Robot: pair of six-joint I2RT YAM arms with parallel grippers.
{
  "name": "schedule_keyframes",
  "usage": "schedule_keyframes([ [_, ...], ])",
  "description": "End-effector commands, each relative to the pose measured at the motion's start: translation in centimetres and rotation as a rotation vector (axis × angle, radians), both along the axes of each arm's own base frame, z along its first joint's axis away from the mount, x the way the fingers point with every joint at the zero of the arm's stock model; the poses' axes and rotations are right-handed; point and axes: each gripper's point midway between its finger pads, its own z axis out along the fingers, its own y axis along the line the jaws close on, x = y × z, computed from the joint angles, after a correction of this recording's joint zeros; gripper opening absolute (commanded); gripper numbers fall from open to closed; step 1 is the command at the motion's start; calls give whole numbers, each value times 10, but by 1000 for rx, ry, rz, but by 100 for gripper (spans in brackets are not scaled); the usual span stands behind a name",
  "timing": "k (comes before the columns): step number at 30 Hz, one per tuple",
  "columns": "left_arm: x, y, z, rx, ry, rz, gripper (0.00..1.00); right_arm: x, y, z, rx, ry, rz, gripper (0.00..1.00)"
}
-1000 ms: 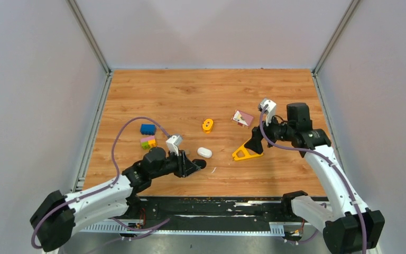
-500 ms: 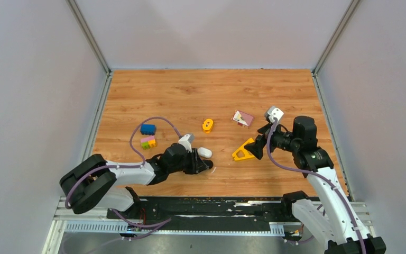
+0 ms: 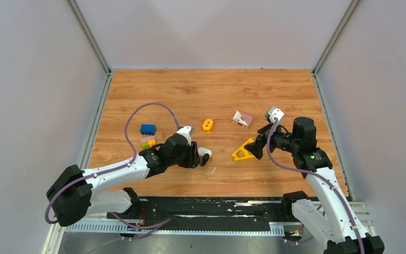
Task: Insert the wireless bluetooth earbuds into the charging case
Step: Place the charging case at the center of the board, then reset both arms
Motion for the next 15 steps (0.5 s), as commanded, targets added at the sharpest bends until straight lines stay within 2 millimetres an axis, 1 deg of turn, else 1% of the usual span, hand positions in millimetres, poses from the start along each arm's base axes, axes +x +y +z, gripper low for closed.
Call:
schedule_keyframes([
  [1,-4,30,-10,200,-14,-37,49,4,3,8,28,-37,14,100],
  [2,-3,35,-6,225,-23,-36,49,3,3,8,27,-35,13,100],
  [4,3,43,8,249,-73,-18,49,4,2,7,27,-34,12,100],
  [9,19,56,53,286,-237,-12,51,7,0,5,27,-27,-5,100],
  [13,32,80,81,409,-381,-21,52,15,-7,5,14,-23,-59,100],
  [15,40,96,95,468,-455,12,56,22,-13,7,-2,-20,-106,100],
])
